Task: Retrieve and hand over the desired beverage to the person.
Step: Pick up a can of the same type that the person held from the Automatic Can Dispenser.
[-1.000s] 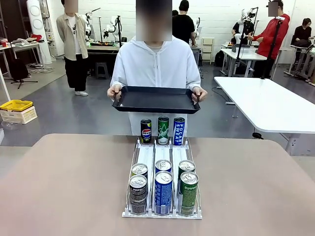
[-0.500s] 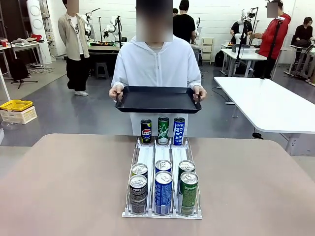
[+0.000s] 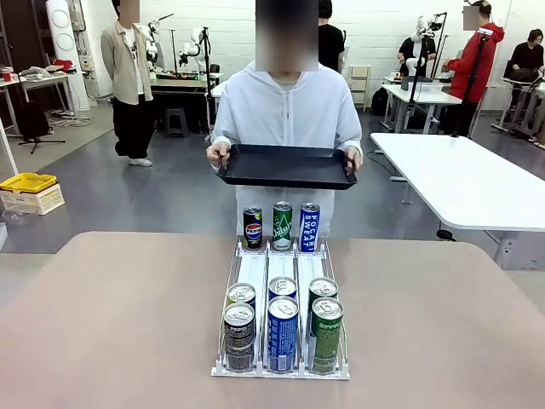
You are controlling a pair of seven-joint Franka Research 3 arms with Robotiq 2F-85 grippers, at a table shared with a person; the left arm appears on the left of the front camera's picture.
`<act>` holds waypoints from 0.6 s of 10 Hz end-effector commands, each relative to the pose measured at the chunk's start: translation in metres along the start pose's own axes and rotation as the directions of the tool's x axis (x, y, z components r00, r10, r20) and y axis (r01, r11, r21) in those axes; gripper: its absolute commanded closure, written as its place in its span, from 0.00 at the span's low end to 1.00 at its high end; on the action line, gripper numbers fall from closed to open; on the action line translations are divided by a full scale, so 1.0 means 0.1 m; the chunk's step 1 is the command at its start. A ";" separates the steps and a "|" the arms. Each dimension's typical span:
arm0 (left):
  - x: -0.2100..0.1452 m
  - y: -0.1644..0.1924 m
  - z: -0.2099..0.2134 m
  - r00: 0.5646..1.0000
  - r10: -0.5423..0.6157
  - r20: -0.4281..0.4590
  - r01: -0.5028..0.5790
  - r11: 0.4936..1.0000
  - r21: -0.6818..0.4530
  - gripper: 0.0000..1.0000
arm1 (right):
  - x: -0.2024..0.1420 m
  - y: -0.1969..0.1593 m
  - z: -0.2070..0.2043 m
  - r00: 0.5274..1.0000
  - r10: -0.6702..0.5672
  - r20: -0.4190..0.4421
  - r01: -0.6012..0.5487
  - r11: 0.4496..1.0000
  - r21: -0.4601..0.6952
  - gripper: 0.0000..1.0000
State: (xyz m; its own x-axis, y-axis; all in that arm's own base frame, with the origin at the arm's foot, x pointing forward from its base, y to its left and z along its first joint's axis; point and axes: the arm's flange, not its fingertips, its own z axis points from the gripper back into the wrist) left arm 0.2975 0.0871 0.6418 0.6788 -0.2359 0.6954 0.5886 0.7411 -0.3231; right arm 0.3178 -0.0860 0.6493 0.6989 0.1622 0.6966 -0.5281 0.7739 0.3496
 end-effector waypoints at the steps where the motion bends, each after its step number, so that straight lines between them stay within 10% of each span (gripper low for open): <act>1: -0.01 0.01 0.01 1.000 -0.019 0.005 0.020 1.000 -0.011 0.00 | 0.01 -0.01 -0.01 1.000 0.006 0.007 -0.006 1.000 0.024 0.00; 6: -0.01 0.01 0.01 1.000 -0.019 0.005 0.020 1.000 -0.011 0.00 | 0.01 -0.01 -0.01 1.000 0.006 0.007 -0.006 1.000 0.024 0.00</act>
State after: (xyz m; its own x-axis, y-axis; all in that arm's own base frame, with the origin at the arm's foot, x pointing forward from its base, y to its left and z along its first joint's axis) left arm 0.2975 0.0871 0.6418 0.6788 -0.2360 0.6954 0.5886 0.7411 -0.3231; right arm 0.3179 -0.0860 0.6493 0.6988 0.1622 0.6966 -0.5281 0.7739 0.3496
